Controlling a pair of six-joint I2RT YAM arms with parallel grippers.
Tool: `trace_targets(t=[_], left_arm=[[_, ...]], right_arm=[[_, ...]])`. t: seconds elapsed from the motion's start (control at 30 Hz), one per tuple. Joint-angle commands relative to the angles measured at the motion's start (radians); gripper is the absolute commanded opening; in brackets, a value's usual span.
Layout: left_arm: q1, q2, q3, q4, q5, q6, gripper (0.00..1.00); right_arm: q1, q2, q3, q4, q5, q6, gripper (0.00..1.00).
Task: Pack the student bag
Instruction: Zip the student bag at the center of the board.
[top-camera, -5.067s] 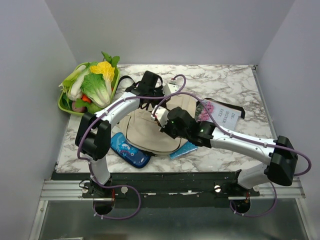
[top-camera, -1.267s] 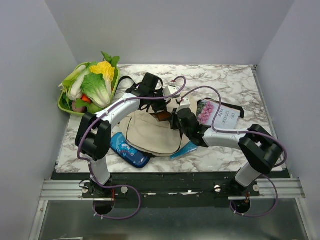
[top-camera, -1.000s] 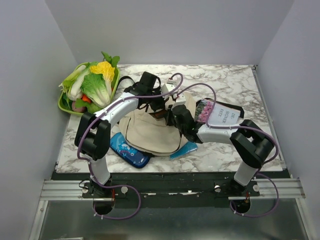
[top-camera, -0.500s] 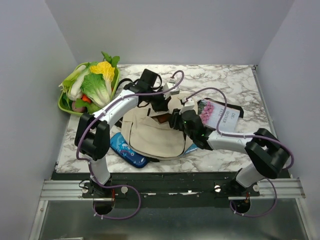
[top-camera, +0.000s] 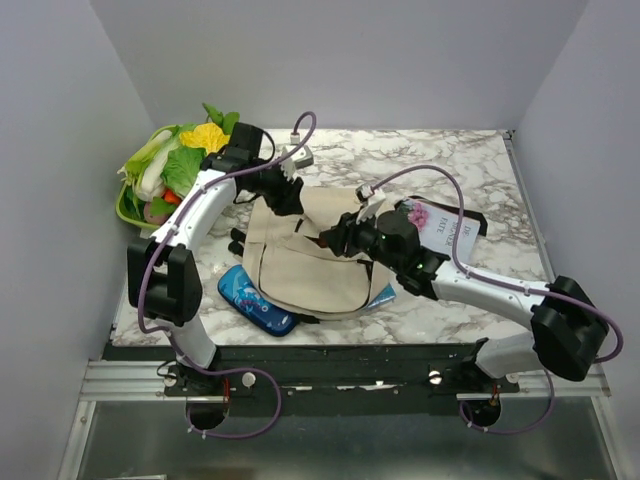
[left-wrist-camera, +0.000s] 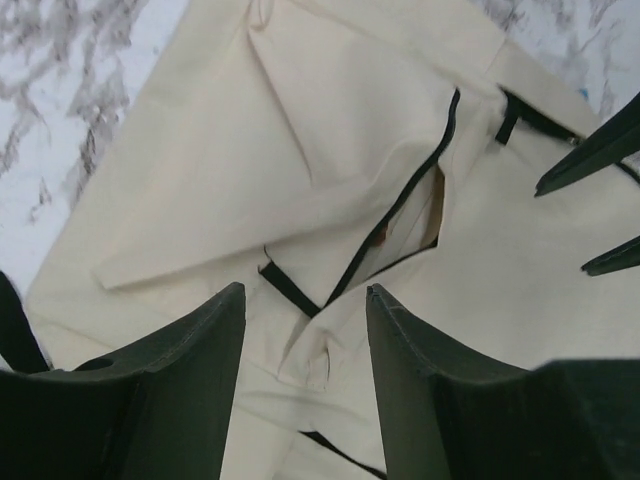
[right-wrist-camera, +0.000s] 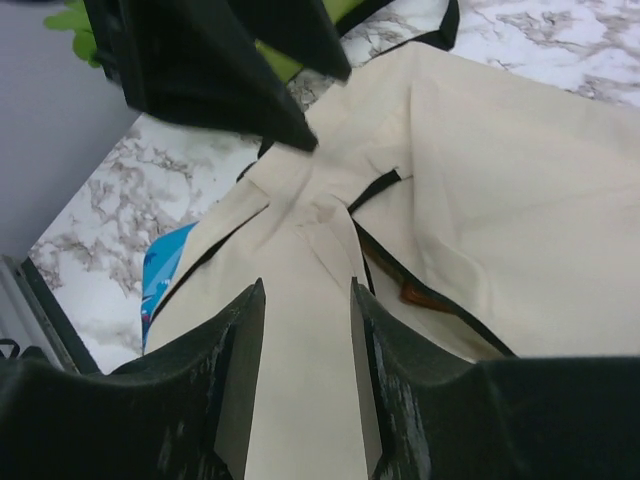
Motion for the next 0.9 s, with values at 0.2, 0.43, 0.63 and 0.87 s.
trace_targets(t=[0.2, 0.43, 0.63, 0.87], left_arm=[[0.072, -0.126, -0.323, 0.039, -0.017, 0.361, 0.58], [0.205, -0.118, -0.371, 0.090, 0.182, 0.434, 0.59], [0.227, -0.075, -0.378, 0.090, 0.261, 0.454, 0.63], [0.227, -0.051, -0.360, 0.061, 0.293, 0.480, 0.63]], right_arm=[[-0.041, 0.370, 0.458, -0.269, -0.187, 0.008, 0.56], [-0.093, 0.401, 0.411, -0.183, -0.270, 0.117, 0.57], [-0.118, 0.467, 0.452, -0.166, -0.354, 0.163, 0.59], [-0.122, 0.576, 0.541, -0.283, -0.363, 0.221, 0.57]])
